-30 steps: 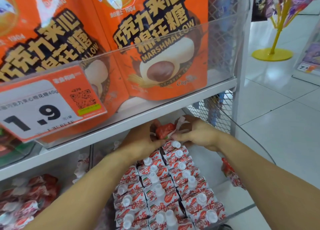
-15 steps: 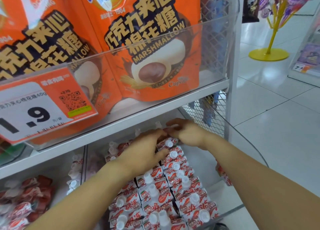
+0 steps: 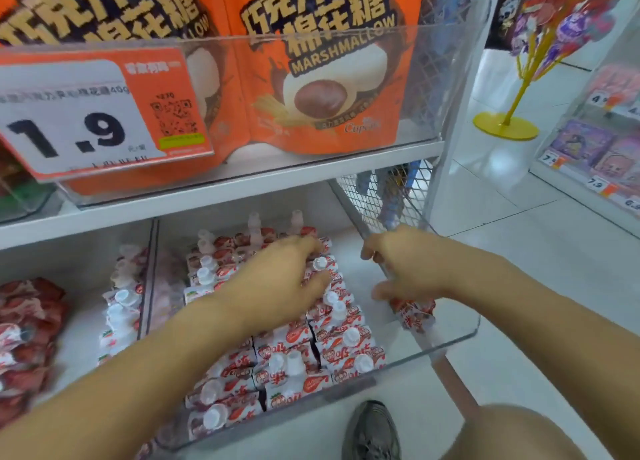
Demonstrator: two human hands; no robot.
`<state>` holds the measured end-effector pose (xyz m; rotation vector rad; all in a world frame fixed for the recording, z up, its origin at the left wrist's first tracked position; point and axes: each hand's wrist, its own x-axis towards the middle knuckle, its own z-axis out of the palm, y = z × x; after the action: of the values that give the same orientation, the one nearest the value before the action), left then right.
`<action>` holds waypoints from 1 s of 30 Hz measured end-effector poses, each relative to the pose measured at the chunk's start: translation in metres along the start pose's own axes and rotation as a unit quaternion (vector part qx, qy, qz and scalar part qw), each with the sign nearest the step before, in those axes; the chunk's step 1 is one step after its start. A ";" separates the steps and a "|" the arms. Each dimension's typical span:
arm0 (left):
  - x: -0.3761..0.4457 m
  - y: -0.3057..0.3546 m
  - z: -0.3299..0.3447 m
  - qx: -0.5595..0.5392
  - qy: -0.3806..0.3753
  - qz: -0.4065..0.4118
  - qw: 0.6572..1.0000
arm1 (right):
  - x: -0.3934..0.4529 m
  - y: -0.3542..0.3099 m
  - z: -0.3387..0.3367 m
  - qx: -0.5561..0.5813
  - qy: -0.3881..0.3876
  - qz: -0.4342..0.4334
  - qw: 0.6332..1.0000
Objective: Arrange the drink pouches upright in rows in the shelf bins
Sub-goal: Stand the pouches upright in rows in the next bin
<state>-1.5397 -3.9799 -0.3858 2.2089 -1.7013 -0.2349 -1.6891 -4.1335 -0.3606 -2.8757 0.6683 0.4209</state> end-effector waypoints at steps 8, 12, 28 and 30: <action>-0.040 0.015 0.029 0.045 -0.009 0.024 0.999 | -0.016 -0.008 0.021 -0.303 -0.114 -0.047 0.945; -0.041 0.015 0.018 -0.027 -0.004 0.024 0.999 | -0.013 -0.007 0.002 -0.199 -0.066 -0.026 0.977; 0.073 -0.040 -0.009 0.101 -0.034 -0.092 0.990 | 0.072 -0.020 0.029 0.765 0.200 0.157 0.591; 0.075 -0.041 -0.005 0.121 -0.039 -0.080 0.989 | 0.078 -0.018 0.026 0.811 0.184 0.158 0.533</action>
<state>-1.4809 -4.0421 -0.3908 2.5494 -1.6701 -0.1623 -1.6201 -4.1440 -0.4072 -0.9543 0.8699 -0.5888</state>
